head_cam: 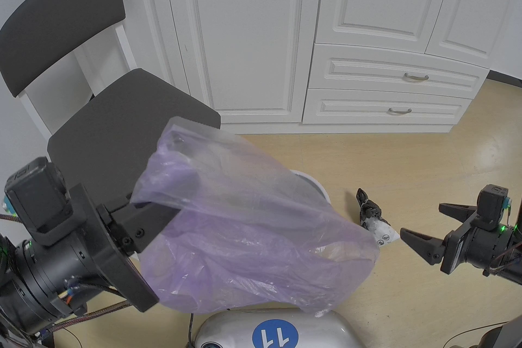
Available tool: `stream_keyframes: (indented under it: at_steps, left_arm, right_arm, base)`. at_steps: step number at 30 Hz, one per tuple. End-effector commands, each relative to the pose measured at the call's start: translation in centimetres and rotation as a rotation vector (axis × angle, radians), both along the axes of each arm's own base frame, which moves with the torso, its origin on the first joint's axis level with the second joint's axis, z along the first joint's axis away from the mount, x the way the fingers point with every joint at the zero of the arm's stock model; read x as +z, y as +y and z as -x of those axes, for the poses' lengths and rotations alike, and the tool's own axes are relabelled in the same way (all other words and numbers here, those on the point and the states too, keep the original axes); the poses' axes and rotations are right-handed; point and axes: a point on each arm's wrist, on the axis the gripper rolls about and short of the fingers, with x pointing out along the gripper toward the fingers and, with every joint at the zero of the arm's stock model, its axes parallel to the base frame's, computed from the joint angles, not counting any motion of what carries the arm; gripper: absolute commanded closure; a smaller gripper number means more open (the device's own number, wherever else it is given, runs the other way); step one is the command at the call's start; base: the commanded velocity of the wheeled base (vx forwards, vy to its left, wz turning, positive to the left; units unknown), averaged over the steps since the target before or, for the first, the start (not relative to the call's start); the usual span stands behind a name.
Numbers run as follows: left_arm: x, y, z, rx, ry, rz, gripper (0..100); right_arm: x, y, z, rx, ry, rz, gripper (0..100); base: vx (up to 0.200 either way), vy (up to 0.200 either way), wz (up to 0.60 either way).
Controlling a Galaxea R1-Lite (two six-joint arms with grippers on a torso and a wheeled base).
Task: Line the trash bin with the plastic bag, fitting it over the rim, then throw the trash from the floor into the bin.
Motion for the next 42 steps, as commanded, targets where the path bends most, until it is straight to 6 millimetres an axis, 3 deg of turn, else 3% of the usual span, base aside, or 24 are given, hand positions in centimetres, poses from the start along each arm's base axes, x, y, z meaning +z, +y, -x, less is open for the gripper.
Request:
stream_keyframes:
  at_steps: [1,10,20,30,42]
  left_arm:
    - [0.3,0.3,0.2,-0.002,-0.018,0.033,100]
    - [0.9,1.3,0.8,-0.009,-0.052,0.082,100]
    - [1.1,1.3,0.8,-0.009,-0.055,0.09,100]
    - [1.1,1.2,0.8,-0.009,-0.053,0.09,100]
    - [1.4,1.2,0.8,-0.011,-0.075,0.128,100]
  right_arm:
    - [-1.3,0.0,0.2,0.055,0.055,0.018,0]
    - [-3.2,1.0,-0.8,0.128,0.161,0.05,0]
    - [-3.8,1.3,-0.4,0.236,0.206,0.026,0]
    - [-4.8,3.3,0.0,0.314,0.275,0.031,0]
    - [-6.6,6.1,-2.8,0.197,0.265,-0.093,0]
  base:
    - [0.0,0.0,0.0]
    - [0.0,0.0,0.0]
    - [0.0,0.0,0.0]
    - [0.0,0.0,0.0]
    - [0.0,0.0,0.0]
